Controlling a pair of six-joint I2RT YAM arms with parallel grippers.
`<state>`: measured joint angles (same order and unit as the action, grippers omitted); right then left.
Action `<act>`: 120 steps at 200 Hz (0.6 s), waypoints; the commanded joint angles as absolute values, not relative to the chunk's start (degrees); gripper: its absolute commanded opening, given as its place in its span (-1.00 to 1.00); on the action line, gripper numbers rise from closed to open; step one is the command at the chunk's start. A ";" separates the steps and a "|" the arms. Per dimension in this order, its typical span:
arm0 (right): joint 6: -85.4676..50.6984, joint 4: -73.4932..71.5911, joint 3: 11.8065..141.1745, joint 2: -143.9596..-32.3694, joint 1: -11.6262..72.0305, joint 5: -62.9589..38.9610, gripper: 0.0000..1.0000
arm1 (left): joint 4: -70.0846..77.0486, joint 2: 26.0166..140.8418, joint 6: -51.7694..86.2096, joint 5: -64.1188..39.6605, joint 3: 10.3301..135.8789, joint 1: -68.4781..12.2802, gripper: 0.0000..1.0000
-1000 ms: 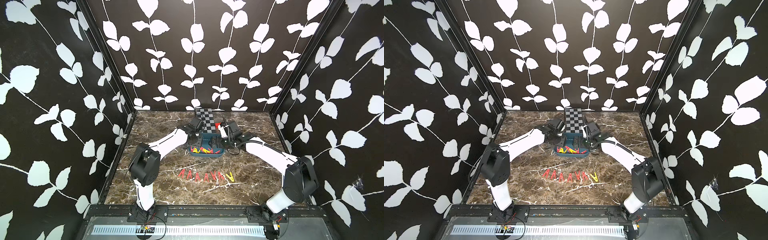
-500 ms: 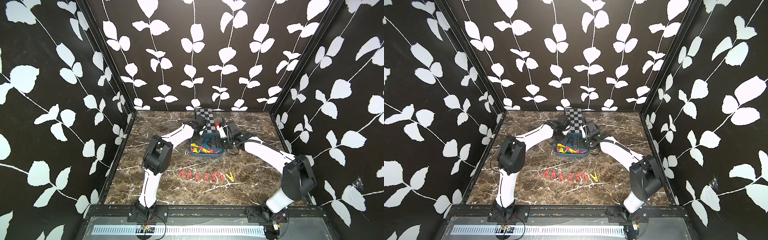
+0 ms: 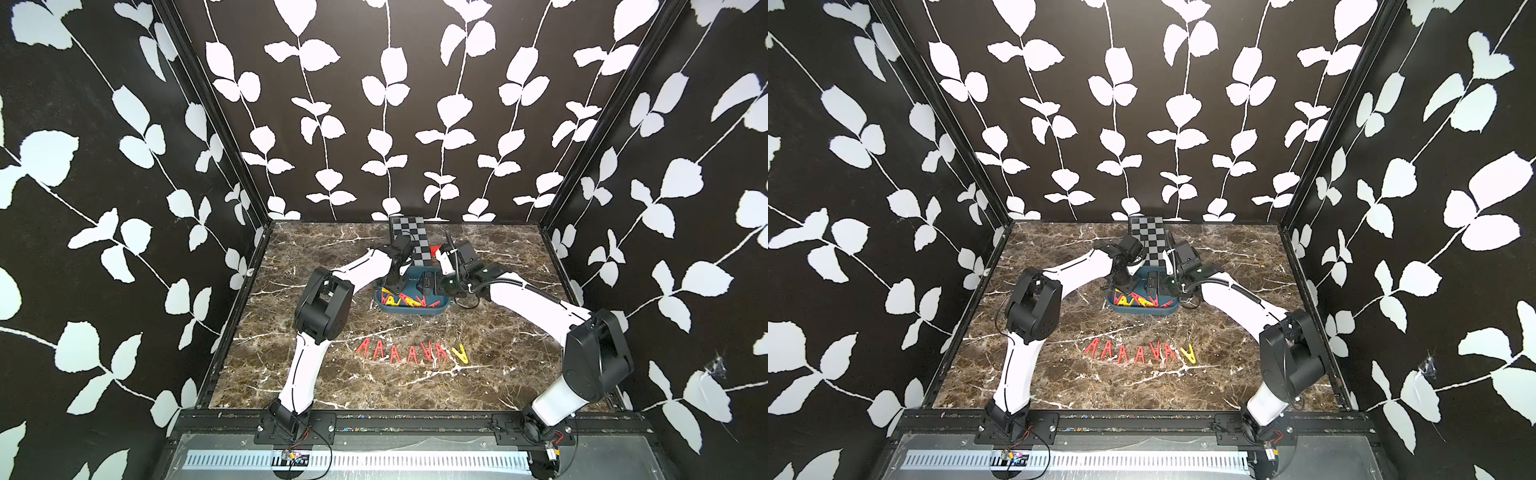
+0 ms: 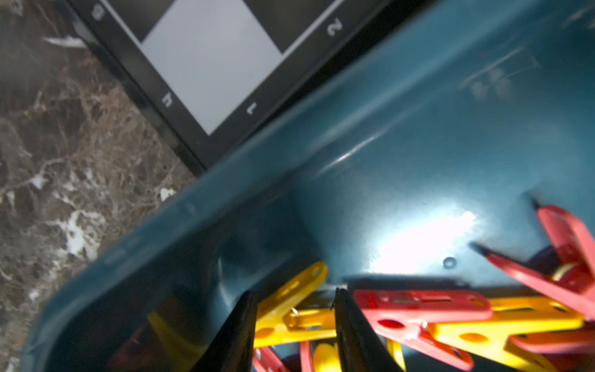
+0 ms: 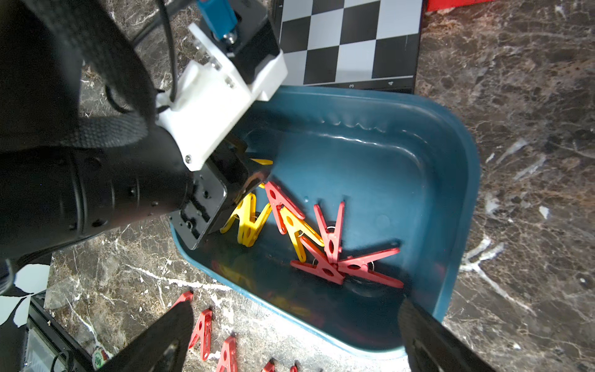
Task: Take the clothespins out of the storage box
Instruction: Pick up the clothespin from the storage box.
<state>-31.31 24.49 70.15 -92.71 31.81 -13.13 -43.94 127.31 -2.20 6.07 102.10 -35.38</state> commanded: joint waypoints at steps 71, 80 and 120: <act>-31.77 23.58 70.38 -93.17 31.49 -13.87 0.98 | -46.02 128.85 -3.49 5.81 104.10 -34.06 -0.33; -31.88 23.39 70.30 -93.25 31.51 -13.92 0.98 | -46.00 128.85 -3.39 5.86 104.39 -34.01 -0.34; -32.12 23.02 69.85 -93.12 31.47 -14.07 0.97 | -45.87 128.93 -2.99 4.60 104.69 -33.74 -0.63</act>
